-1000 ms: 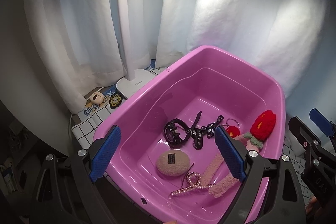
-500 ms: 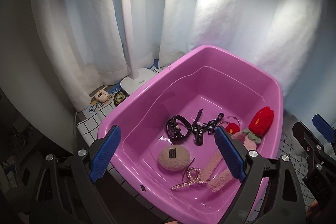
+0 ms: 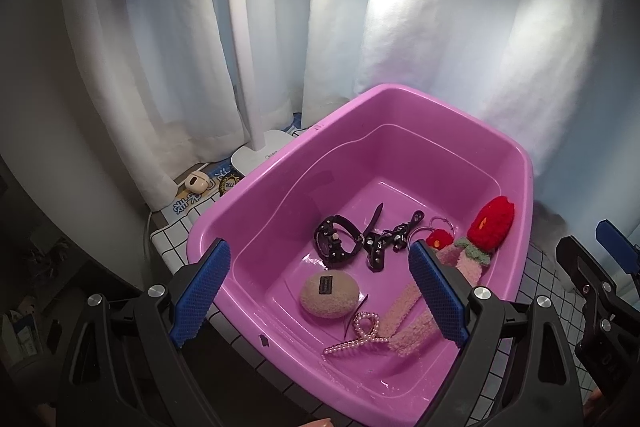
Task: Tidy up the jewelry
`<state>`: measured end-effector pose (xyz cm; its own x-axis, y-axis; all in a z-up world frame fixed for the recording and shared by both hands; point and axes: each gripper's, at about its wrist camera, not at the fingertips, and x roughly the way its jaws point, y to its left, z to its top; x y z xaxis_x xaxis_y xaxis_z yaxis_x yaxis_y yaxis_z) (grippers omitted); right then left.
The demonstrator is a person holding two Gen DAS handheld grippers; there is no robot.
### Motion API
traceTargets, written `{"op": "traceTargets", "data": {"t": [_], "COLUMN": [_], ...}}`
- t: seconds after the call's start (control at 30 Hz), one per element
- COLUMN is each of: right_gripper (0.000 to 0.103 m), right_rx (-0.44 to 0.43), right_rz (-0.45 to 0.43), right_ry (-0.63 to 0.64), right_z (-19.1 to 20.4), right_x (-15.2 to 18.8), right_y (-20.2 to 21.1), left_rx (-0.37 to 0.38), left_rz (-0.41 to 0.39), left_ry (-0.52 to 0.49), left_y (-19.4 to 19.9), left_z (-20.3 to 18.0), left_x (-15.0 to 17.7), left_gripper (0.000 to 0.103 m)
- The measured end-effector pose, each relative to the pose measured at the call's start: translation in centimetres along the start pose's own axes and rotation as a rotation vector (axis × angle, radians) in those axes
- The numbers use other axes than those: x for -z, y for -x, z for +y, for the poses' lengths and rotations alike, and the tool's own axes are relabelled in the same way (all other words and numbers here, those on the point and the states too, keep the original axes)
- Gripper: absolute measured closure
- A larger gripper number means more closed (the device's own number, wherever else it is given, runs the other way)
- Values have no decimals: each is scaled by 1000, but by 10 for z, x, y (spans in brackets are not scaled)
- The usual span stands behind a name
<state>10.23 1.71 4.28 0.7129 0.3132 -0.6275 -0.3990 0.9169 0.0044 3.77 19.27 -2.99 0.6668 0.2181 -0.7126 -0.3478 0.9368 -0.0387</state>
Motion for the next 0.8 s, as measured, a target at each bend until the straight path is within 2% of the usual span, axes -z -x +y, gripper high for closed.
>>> {"op": "traceTargets", "data": {"t": [0.8], "right_gripper": [35], "right_rx": [-3], "right_rz": [0], "right_ry": [8], "right_z": [-1], "right_x": [4], "right_y": [8], "left_rx": [-1], "left_rz": [-5], "left_ry": [1], "left_y": [7], "left_z": [-1], "left_x": [0], "left_gripper": [14]}}
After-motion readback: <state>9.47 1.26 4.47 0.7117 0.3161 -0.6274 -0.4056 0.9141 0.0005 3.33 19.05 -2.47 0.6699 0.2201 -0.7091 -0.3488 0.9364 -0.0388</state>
